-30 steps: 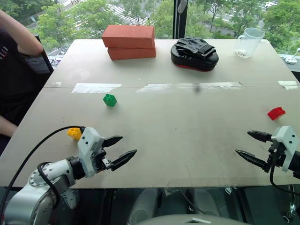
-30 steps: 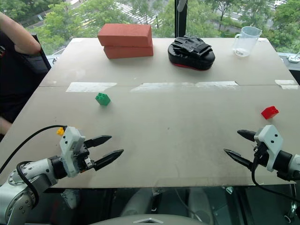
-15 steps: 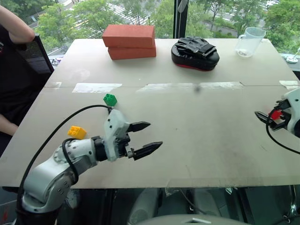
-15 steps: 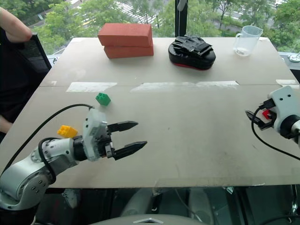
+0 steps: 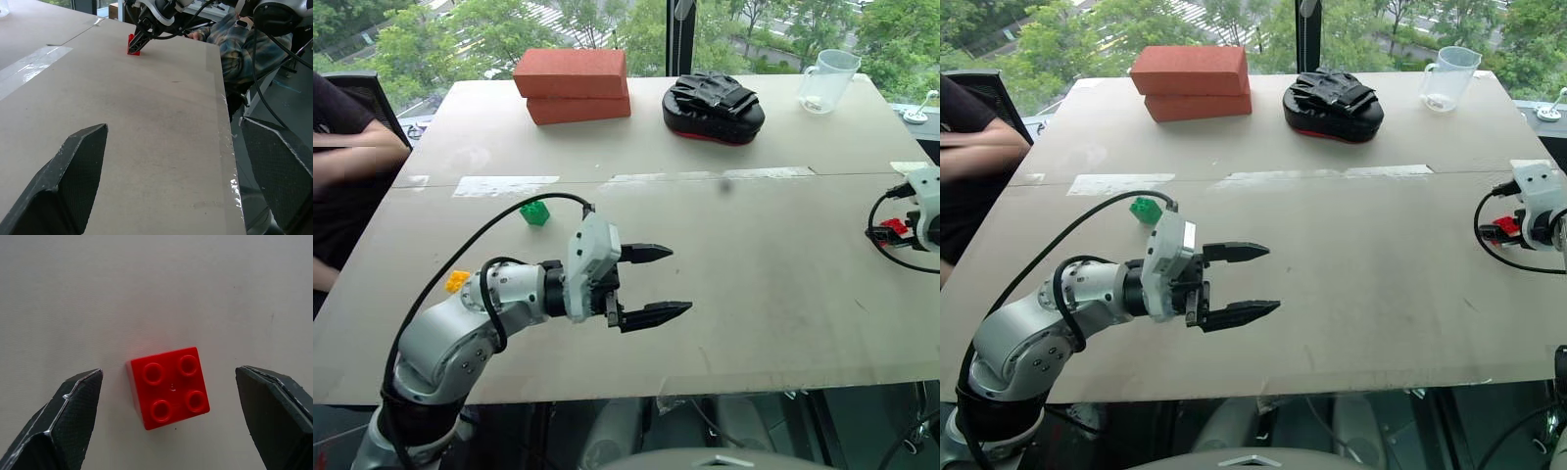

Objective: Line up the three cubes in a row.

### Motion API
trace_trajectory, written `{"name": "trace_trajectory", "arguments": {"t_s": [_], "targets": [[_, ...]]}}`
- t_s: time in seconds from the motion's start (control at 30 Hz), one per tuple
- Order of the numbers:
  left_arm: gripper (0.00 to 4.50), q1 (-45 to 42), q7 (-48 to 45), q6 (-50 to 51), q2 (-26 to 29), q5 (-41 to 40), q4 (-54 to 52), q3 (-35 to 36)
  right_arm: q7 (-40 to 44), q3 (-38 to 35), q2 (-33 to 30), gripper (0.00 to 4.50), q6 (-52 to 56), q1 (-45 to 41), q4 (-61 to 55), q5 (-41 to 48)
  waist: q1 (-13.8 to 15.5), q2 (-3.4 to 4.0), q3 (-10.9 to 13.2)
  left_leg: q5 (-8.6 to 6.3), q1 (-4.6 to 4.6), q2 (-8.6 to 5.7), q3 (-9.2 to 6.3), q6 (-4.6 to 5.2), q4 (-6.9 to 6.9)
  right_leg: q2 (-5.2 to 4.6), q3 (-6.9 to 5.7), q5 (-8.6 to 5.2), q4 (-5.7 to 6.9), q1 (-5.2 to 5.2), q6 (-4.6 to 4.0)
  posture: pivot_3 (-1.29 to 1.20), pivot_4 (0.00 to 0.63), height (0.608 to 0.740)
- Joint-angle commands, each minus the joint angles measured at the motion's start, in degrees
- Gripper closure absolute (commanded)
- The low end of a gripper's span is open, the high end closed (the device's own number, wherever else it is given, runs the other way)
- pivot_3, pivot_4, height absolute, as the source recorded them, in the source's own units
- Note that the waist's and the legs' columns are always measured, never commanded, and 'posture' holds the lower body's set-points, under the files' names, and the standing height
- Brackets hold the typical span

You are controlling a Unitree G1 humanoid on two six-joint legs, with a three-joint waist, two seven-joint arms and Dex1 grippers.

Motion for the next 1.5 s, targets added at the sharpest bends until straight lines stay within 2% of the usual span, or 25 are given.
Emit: {"name": "trace_trajectory", "arguments": {"t_s": [0.03, 0.07, 0.17, 0.27, 0.33, 0.43, 0.5, 0.6, 0.67, 0.7, 0.77, 0.97, 1.2, 1.5], "targets": [[0.08, 1.2, 0.2, -2.1, -0.2, 0.3, -1.9, 1.0, 1.8, 0.6, 0.1, 0.00, -2.5, -3.4, 3.5, -2.2, -0.1, 0.02, 0.0, 0.00, 0.00, 0.00, 0.00, 0.00, 0.00, -0.01, 0.00, 0.00, 0.00, 0.00, 0.00, 0.00, 0.150, 0.740], [0.08, 1.5, 0.2, -2.4, -0.2, 0.4, -1.9, 1.1, 2.1, 0.9, 0.5, 0.00, -3.1, -4.0, 4.9, -2.8, -0.2, 0.02, 0.0, 0.00, 0.03, 0.00, 0.06, 0.00, 0.01, 0.01, 0.05, 0.01, 0.01, 0.00, 0.01, 0.00, 0.150, 0.740], [0.00, 2.5, 0.2, -3.2, -0.2, 0.5, -1.9, 1.5, 2.8, 1.4, 1.5, 0.80, -5.2, -5.6, 8.3, -4.1, -0.2, 0.02, 0.0, 0.00, 0.04, 0.00, 0.07, 0.00, 0.01, 0.02, 0.06, 0.01, 0.02, 0.01, 0.01, 0.00, 0.150, 0.740], [0.00, 3.4, -0.1, -3.9, 0.0, 0.3, -1.8, 2.0, 4.2, 1.6, 1.7, 2.36, -6.6, -6.5, 10.0, -5.1, -0.2, 0.03, 0.0, 0.00, 0.04, 0.00, 0.06, 0.00, 0.02, 0.02, 0.05, 0.01, 0.04, 0.01, 0.01, 0.00, 0.150, 0.740], [0.00, 3.9, -0.1, -4.2, 0.1, 0.2, -1.6, 2.1, 5.5, 1.8, 1.5, 3.05, -7.1, -6.5, 10.2, -5.6, -0.1, 0.03, 0.0, 0.00, 0.04, 0.00, 0.06, 0.00, 0.03, 0.03, 0.06, 0.02, 0.04, 0.00, 0.02, 0.00, 0.150, 0.740], [0.00, 4.8, 0.0, -4.7, 0.2, 0.2, -1.7, 2.5, 12.0, 0.7, 0.6, 3.11, -10.3, -3.8, 4.1, -3.4, -0.1, 0.04, 0.0, 0.00, 0.03, -0.01, 0.05, 0.00, 0.03, 0.03, 0.05, 0.02, 0.04, 0.00, 0.02, 0.00, 0.150, 0.740], [0.00, 5.8, -0.2, -5.1, 0.6, 0.3, -1.8, 3.2, 17.8, -1.4, 0.6, 3.11, -11.2, -1.1, -5.6, 1.0, -0.2, 0.06, 0.0, 0.00, 0.02, 0.00, 0.02, 0.00, 0.02, 0.02, 0.03, 0.02, 0.04, 0.00, 0.03, 0.00, 0.150, 0.740], [0.00, 7.2, 0.1, -5.3, 1.1, 0.1, -1.8, 4.8, 22.2, -3.7, 2.4, 3.11, -12.7, 1.6, -17.2, 6.4, -0.5, 0.12, 0.0, -0.01, 0.03, 0.03, 0.06, 0.00, 0.02, 0.00, 0.12, 0.03, 0.08, -0.06, 0.05, 0.00, 0.150, 0.740], [0.00, 10.2, 0.8, -4.9, 1.8, -0.7, -2.4, 7.8, 27.3, 2.9, 6.4, 3.11, -13.8, -0.4, -26.7, 7.4, -1.1, 0.13, 0.0, -0.01, 0.05, 0.08, 0.05, 0.00, 0.03, 0.00, 0.12, 0.03, 0.11, -0.07, 0.05, 0.00, 0.150, 0.740], [0.00, 12.0, 0.8, -4.7, 2.4, -0.9, -2.6, 9.5, 29.6, 7.9, 9.7, 3.11, -14.2, -3.5, -27.8, 5.8, -1.6, 0.13, 0.0, -0.01, 0.11, 0.11, 0.07, -0.01, 0.02, 0.02, 0.16, 0.03, 0.17, -0.06, 0.05, 0.00, 0.150, 0.740], [0.00, 13.9, 0.5, -4.8, 3.3, -0.8, -2.8, 11.1, 31.6, 13.6, 13.9, 3.11, -15.8, -7.4, -26.9, 2.9, -2.1, 0.10, 0.1, -0.03, 0.28, 0.18, 0.16, -0.04, 0.01, 0.08, 0.28, 0.03, 0.28, -0.03, 0.05, 0.00, 0.150, 0.740], [0.00, 14.9, 0.2, -4.1, 5.5, -1.5, -2.9, 13.8, 33.7, 23.5, 21.9, 3.11, -21.5, -16.4, -15.3, -5.4, 0.5, 0.06, 0.1, -0.03, 0.15, -0.04, -0.20, -0.05, 0.16, 0.08, -0.12, 0.03, 0.25, 0.07, 0.03, 0.00, 0.150, 0.740], [0.00, 15.7, 0.9, -3.3, 6.9, -2.3, -3.8, 15.0, 35.9, 26.4, 25.5, 3.11, -26.8, -19.8, -7.7, -10.5, 0.2, 0.04, 0.1, -0.04, -0.23, -0.07, -0.26, -0.09, 0.07, -0.03, -0.11, 0.04, 0.17, -0.35, 0.02, 0.00, 0.150, 0.740], [0.00, 16.9, 0.9, -3.4, 7.1, -2.0, -4.2, 15.4, 37.8, 26.0, 27.9, 3.11, -29.9, -20.2, -2.7, -13.5, -0.7, 0.06, 0.1, -0.06, -0.18, 0.03, -0.17, -0.16, 0.07, 0.02, 0.00, 0.05, 0.35, -0.43, 0.01, 0.00, 0.150, 0.740]]}}
